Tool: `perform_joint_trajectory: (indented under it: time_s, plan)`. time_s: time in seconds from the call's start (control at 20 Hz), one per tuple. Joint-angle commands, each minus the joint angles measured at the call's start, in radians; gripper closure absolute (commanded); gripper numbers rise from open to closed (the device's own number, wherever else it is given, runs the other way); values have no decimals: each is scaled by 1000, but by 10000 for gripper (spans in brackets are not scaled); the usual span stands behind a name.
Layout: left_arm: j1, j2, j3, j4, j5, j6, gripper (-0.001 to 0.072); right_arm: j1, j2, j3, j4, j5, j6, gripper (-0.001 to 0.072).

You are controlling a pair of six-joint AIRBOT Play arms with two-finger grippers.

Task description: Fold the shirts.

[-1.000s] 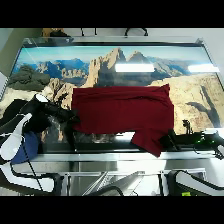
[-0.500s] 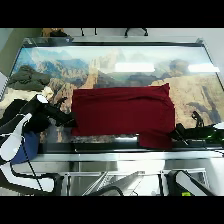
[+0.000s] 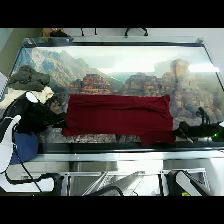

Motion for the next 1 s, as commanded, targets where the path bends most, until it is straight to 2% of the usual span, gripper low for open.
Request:
perform_joint_trajectory:
  time_s: [0.0,0.1,0.2,0.45,0.65,0.7,0.75,0.8,0.85,0.9,0.95]
  plan:
    - [6,1,67,-47,-2,18,695,22,-57,106,233,-93,-120,694]
    - [-35,-48,173,-49,-3,18,695,64,-148,193,341,-147,-200,694]
    - [-70,-116,301,-41,-4,9,695,113,-259,281,394,-216,-238,694]
    - [-80,-324,555,-36,-7,-36,695,225,-578,486,399,-305,-324,693]
    - [-82,-480,696,-37,-50,-36,694,274,-718,547,398,-360,-362,692]
    - [-82,-509,729,-37,-67,-37,693,272,-722,548,395,-366,-362,676]
    - [-82,-529,755,-35,-87,-38,692,268,-716,552,376,-376,-362,562]
    - [-82,-540,780,-34,-101,-38,600,258,-705,565,341,-372,-362,519]
    - [-82,-541,800,-35,-105,-38,204,243,-685,581,290,-362,-361,441]
    - [-82,-541,825,-35,-109,-44,7,230,-663,594,243,-352,-350,228]
    - [-82,-541,856,-35,-121,-43,3,215,-640,603,198,-349,-338,33]
